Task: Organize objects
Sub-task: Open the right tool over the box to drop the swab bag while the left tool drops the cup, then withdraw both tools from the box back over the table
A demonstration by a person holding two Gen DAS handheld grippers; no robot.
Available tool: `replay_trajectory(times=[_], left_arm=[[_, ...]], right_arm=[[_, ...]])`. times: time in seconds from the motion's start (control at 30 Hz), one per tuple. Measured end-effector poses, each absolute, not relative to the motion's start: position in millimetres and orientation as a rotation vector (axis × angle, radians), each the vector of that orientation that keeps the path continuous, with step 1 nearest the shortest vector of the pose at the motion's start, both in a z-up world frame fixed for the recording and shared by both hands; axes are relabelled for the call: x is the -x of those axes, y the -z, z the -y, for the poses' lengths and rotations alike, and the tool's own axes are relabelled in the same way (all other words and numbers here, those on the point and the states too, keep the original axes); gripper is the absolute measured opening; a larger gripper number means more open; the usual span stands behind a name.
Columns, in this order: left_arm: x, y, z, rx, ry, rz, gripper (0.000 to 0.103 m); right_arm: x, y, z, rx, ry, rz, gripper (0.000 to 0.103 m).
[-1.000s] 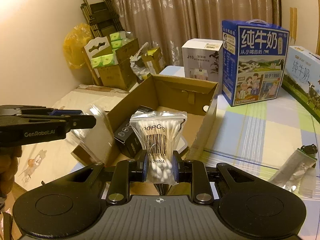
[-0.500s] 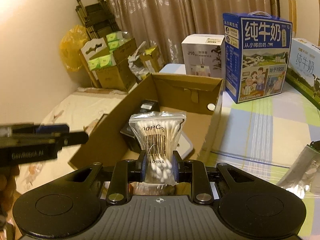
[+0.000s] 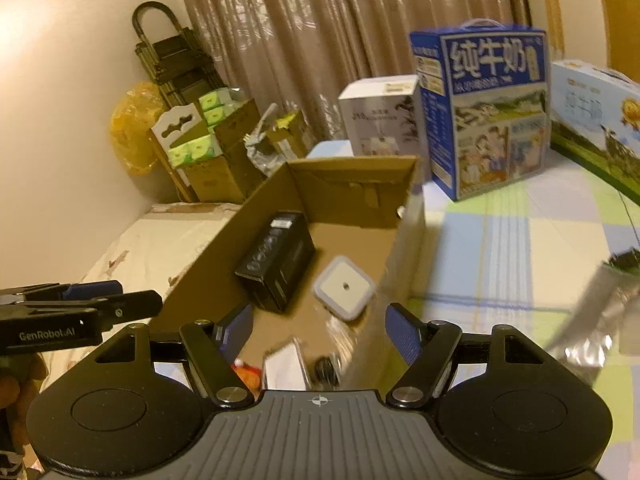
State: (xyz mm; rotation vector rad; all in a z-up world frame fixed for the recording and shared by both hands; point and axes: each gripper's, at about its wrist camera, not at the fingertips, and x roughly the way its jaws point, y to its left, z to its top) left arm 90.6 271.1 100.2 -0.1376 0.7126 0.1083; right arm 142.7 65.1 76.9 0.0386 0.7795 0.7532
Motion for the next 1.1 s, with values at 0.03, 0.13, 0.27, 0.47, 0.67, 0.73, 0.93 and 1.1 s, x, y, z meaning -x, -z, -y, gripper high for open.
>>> replay_trajectory(times=[0.03,0.13,0.27,0.47,0.67,0.73,0.93,1.1], left_arm=[[-87.9,-100.4,-267.9,0.135,-0.108,-0.714,0.073],[-79.7,-103.2,-258.2,0.131,-0.098,-0.711,0.081],[-69.2,-110.4,-246.2,0.127,-0.091,-0.697,0.086],[-56.7,-121.4,-226.4,0.127,-0.071,-0.676,0.097],[-48.7,-129.4,-198.8,0.128,-0.018,-0.660,0.102],[-49.6,-130.3,-189.6,0.131,0.000,-0.661,0.102],[-53.7,-135.5,-158.2,0.111,0.063,-0.651,0.102],[-62.8,-138.4,-131.5,0.092,0.121,-0.645,0.102]], right_arm=[[-139.6,-76.8,-60.9,-0.039,-0.749,-0.784,0.070],[-128.7,-77.3,-48.5,-0.035,-0.730,-0.790,0.070],[-116.3,-81.9,-29.8,-0.040,-0.710,-0.790,0.070],[-101.6,-94.4,3.9,-0.054,-0.652,-0.764,0.070],[-85.1,-99.5,43.7,-0.060,-0.586,-0.739,0.070],[-80.8,-99.8,57.8,-0.062,-0.560,-0.736,0.070],[-73.8,-101.9,102.7,-0.097,-0.465,-0.732,0.070],[-67.3,-107.7,135.0,-0.116,-0.399,-0.715,0.070]])
